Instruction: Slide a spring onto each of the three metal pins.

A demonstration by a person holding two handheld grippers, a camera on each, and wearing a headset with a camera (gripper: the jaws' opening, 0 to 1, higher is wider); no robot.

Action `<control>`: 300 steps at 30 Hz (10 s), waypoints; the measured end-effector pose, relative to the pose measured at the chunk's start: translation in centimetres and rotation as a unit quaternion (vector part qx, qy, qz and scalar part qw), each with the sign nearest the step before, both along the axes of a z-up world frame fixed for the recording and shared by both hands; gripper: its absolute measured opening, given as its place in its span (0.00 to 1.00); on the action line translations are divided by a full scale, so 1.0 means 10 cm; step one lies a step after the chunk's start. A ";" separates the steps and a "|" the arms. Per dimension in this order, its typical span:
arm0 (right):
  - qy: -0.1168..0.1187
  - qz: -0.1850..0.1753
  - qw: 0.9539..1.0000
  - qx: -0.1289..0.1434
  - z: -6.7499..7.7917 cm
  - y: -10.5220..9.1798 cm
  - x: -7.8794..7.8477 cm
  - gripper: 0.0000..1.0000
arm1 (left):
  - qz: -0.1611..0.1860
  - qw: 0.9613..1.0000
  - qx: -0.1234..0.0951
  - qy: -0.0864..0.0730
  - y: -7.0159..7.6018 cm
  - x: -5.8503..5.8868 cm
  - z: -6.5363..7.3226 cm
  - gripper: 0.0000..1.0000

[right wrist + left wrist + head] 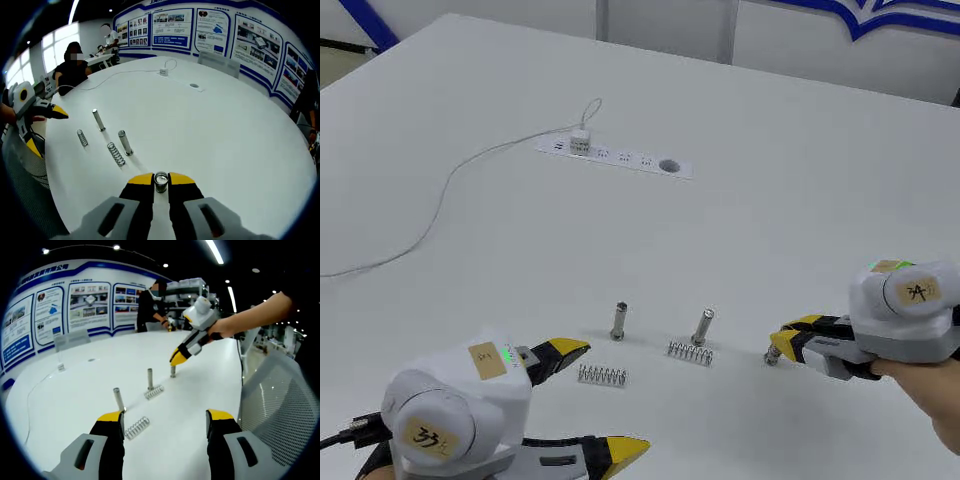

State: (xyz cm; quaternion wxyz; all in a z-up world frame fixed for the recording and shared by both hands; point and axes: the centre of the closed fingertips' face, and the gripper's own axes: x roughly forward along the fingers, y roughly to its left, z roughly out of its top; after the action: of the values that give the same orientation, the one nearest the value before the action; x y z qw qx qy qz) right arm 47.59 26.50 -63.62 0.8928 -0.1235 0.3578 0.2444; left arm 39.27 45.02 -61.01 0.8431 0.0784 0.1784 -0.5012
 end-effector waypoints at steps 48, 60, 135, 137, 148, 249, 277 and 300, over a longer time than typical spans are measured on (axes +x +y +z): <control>-0.016 0.001 1.000 0.010 0.08 0.03 0.01 0.16 | -0.003 1.000 0.002 0.002 -0.01 -0.02 -0.01 0.68; -0.032 0.109 0.993 0.022 0.20 0.63 -0.08 0.16 | -0.004 1.000 0.002 0.001 -0.01 -0.02 0.00 0.68; 0.031 0.214 0.976 -0.037 -0.22 0.89 -0.28 0.11 | -0.015 1.000 0.006 0.008 -0.06 -0.07 -0.03 0.64; 0.027 0.215 0.976 -0.034 -0.17 0.90 -0.30 0.11 | -0.013 1.000 0.003 0.007 -0.06 -0.06 -0.01 0.64; -0.011 0.269 0.962 -0.039 0.17 1.08 -0.44 0.11 | -0.030 1.000 -0.001 -0.007 -0.17 0.07 0.16 0.60; -0.027 0.402 0.915 -0.036 0.54 1.35 -0.87 0.11 | -0.226 0.962 0.100 -0.113 -0.46 -0.04 0.29 0.10; -0.049 0.392 0.916 0.068 0.88 1.56 -0.90 0.11 | -0.215 0.966 0.091 -0.108 -0.46 -0.01 0.30 0.10; -0.055 0.381 0.918 0.093 0.96 1.67 -0.88 0.11 | -0.202 0.973 0.060 -0.096 -0.54 -0.02 0.38 0.10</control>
State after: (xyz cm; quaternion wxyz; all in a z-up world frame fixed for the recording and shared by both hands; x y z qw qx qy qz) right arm 38.80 43.16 -54.03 0.7578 -0.1797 0.2095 0.5913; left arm 39.09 39.60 -57.25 0.7313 0.2104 0.1070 -0.6399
